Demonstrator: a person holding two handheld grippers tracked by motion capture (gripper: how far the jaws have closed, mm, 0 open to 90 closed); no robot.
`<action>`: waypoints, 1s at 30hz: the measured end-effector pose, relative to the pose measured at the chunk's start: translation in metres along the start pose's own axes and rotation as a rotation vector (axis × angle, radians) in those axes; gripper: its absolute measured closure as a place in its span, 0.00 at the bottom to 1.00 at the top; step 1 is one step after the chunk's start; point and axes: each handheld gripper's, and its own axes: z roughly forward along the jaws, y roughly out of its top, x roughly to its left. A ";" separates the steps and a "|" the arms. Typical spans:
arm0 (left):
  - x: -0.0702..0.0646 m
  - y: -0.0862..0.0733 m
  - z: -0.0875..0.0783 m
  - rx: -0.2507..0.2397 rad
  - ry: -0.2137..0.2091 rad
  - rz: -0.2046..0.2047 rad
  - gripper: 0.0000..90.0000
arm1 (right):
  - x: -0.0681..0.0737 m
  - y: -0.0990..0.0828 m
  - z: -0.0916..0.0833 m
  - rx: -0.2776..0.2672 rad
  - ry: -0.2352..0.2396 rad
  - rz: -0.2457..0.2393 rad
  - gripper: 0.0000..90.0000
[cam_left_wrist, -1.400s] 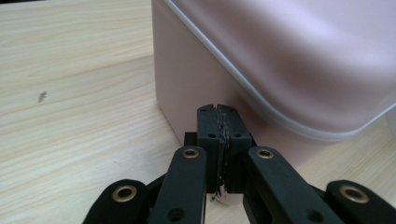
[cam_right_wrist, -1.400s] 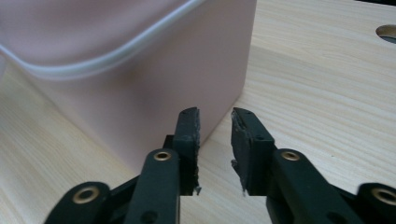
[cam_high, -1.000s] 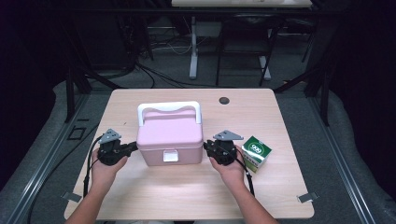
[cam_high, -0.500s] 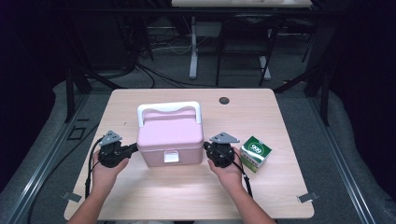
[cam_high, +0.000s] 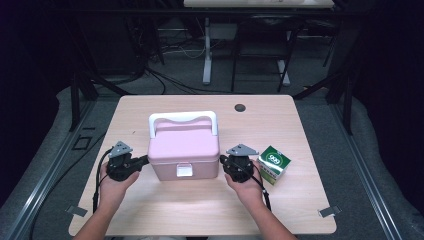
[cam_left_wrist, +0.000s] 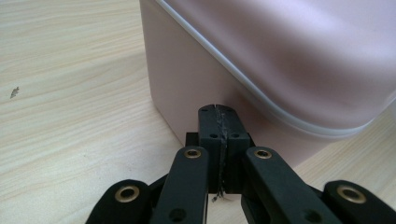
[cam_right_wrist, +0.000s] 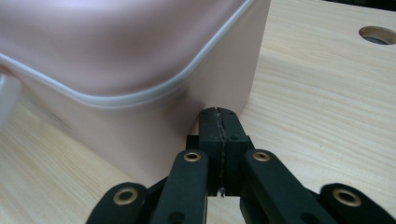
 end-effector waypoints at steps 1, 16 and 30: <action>-0.001 0.000 0.000 0.002 -0.003 -0.003 0.99 | -0.001 0.000 -0.001 0.007 0.004 -0.002 1.00; -0.009 -0.004 -0.003 0.004 -0.015 0.000 1.00 | 0.004 -0.004 -0.014 0.035 -0.004 -0.028 1.00; -0.029 -0.013 -0.014 0.019 -0.047 0.028 1.00 | 0.006 -0.019 -0.039 0.049 0.010 -0.026 1.00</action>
